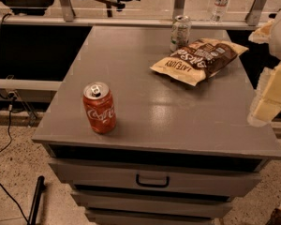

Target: Pick coke can

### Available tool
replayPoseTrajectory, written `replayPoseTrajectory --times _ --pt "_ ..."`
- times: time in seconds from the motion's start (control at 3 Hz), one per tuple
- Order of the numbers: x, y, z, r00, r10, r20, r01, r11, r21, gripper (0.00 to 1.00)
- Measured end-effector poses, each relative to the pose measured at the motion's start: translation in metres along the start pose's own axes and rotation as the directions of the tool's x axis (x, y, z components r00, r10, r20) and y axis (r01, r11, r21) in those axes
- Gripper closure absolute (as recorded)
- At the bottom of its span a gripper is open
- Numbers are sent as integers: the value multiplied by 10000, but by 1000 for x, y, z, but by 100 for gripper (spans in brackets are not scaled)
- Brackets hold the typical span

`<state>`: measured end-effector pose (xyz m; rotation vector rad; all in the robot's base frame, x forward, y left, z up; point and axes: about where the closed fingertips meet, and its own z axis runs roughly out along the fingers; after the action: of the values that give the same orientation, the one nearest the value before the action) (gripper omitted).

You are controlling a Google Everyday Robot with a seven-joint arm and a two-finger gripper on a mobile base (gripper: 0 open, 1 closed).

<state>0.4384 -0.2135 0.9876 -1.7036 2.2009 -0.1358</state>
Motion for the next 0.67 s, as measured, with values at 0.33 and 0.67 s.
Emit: replayPoseTrajectory --times 0.33,0.67 --pt "0 0 0 10000 0 0 0 10000 0 0" --pt "-4 -1 -1 9999 -93 45 93 9999 59 0"
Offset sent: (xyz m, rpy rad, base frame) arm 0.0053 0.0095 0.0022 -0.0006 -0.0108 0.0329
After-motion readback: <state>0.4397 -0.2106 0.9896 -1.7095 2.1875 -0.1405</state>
